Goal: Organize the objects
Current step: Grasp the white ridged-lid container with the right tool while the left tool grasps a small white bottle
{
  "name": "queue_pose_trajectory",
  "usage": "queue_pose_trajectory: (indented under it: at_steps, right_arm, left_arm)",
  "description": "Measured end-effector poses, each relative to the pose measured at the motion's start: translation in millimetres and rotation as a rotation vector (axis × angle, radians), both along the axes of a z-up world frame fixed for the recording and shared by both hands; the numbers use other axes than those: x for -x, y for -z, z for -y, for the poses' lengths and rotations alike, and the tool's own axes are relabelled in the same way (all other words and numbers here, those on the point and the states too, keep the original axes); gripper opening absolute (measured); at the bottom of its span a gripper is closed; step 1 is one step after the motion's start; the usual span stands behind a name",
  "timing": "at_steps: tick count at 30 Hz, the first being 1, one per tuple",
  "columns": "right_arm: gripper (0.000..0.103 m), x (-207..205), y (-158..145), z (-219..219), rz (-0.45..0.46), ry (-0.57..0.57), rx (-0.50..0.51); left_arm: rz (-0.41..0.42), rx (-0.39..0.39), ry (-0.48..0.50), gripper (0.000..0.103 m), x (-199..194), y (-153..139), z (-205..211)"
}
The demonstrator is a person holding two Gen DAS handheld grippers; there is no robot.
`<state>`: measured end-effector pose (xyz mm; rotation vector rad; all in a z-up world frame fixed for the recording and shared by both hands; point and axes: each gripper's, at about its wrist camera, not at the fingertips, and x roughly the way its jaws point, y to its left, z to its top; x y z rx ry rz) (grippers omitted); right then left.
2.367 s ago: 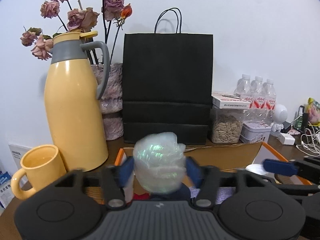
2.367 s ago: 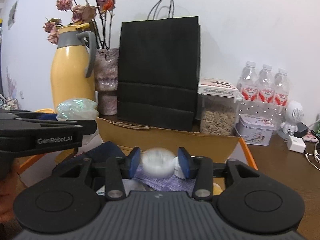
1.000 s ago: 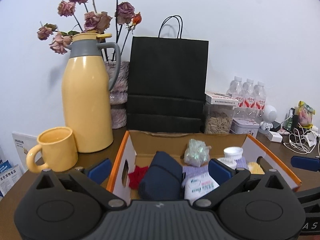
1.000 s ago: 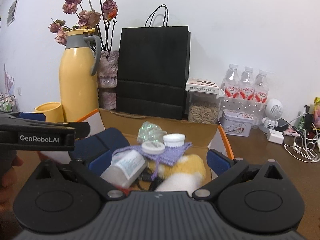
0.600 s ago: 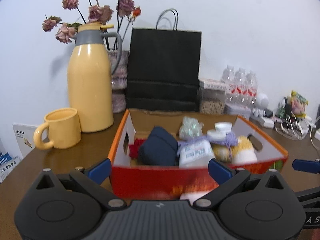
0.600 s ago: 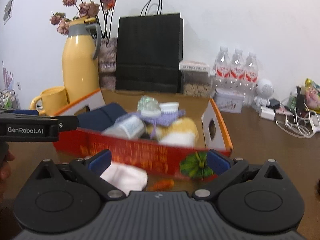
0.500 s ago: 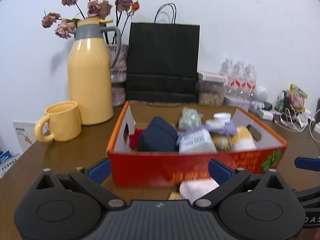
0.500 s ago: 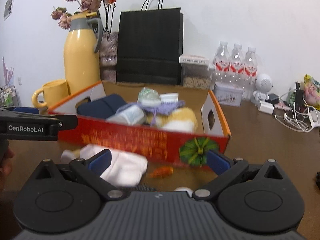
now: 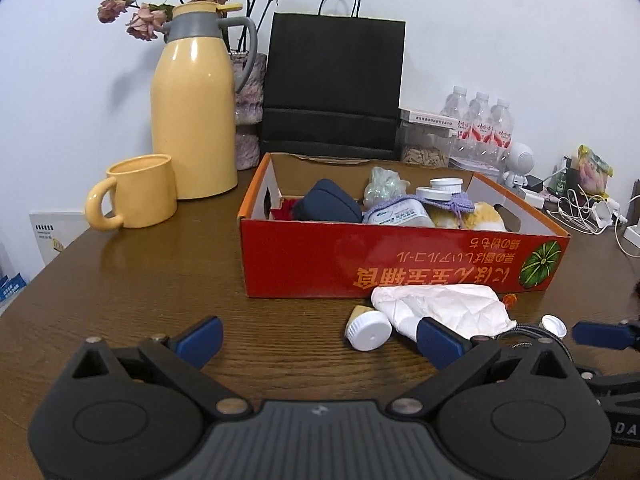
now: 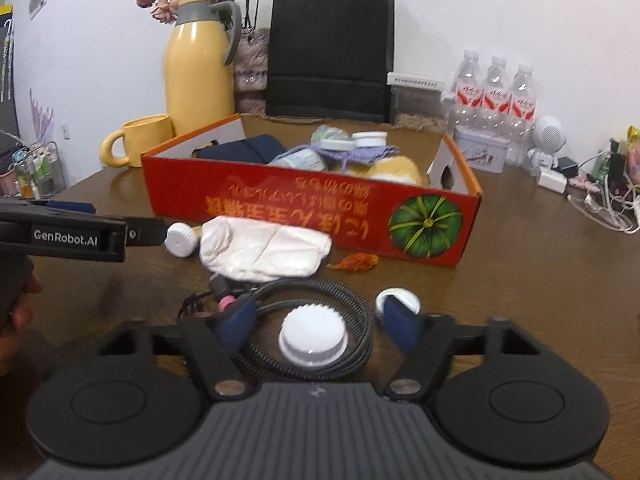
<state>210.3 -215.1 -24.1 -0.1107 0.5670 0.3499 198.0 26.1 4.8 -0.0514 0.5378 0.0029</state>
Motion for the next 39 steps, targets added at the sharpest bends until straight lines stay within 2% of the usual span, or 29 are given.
queue_pose_trajectory:
  at_steps: [4, 10, 15, 24, 28, 34, 39]
  right_arm:
    - [0.05, -3, 3, -3, -0.019, -0.012, 0.003]
    - [0.039, -9, 11, -7, -0.051, -0.013, 0.025]
    - [0.039, -6, 9, -3, -0.03, -0.011, -0.01]
    - [0.039, 8, -4, 20, 0.134, 0.107, -0.126]
    - [0.039, 6, -5, 26, 0.132, 0.144, -0.139]
    - [0.039, 8, -4, 27, 0.134, 0.142, -0.139]
    - [0.039, 7, -3, 26, 0.128, 0.135, -0.141]
  left_arm:
    - [-0.004, 0.002, 0.008, 0.103, 3, 2, 0]
    - [-0.009, 0.001, 0.009, 0.103, 3, 4, 2]
    - [-0.02, 0.004, 0.008, 0.103, 1, 6, 1]
    - [-0.058, -0.029, -0.004, 0.103, -8, 11, 7]
    - [-0.064, -0.049, -0.025, 0.103, -16, 11, 13]
    - [-0.074, -0.081, -0.081, 0.102, -32, 12, 25]
    - [-0.068, -0.055, -0.105, 0.092, -35, 12, 27]
